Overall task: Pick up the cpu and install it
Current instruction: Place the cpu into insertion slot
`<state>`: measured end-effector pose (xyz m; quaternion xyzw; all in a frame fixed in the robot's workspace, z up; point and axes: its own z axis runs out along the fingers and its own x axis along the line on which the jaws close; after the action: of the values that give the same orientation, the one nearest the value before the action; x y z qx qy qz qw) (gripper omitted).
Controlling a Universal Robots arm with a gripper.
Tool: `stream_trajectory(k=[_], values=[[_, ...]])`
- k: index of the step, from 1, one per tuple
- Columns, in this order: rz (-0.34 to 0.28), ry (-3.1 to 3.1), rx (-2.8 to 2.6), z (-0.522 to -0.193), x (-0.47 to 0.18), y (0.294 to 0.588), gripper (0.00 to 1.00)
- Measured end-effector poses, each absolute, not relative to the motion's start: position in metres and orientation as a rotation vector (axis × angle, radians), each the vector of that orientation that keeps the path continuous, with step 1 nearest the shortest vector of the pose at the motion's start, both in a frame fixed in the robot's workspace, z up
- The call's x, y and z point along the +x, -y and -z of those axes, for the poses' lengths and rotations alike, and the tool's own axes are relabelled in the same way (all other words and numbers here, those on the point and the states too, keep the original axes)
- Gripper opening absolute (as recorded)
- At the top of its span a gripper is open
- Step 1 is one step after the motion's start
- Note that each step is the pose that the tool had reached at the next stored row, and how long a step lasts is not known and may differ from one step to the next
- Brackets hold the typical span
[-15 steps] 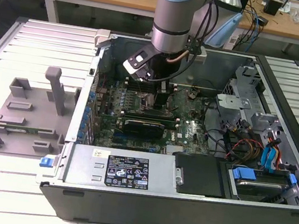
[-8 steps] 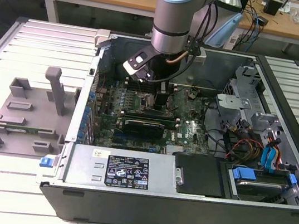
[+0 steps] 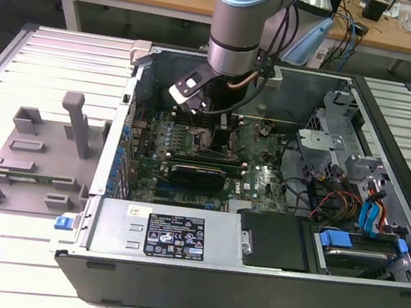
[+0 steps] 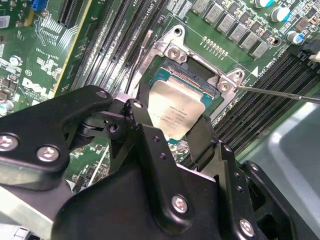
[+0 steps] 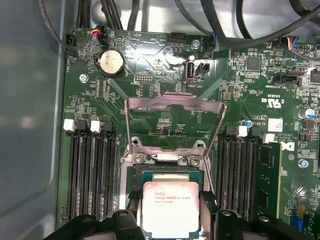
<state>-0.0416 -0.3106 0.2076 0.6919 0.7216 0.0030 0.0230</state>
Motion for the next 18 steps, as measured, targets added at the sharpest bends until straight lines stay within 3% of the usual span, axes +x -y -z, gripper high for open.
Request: stream_trajectory(k=[18], values=[[-0.013, -2.215, 2.167, -0.1997, -0.0437, 0.31, 0.54]])
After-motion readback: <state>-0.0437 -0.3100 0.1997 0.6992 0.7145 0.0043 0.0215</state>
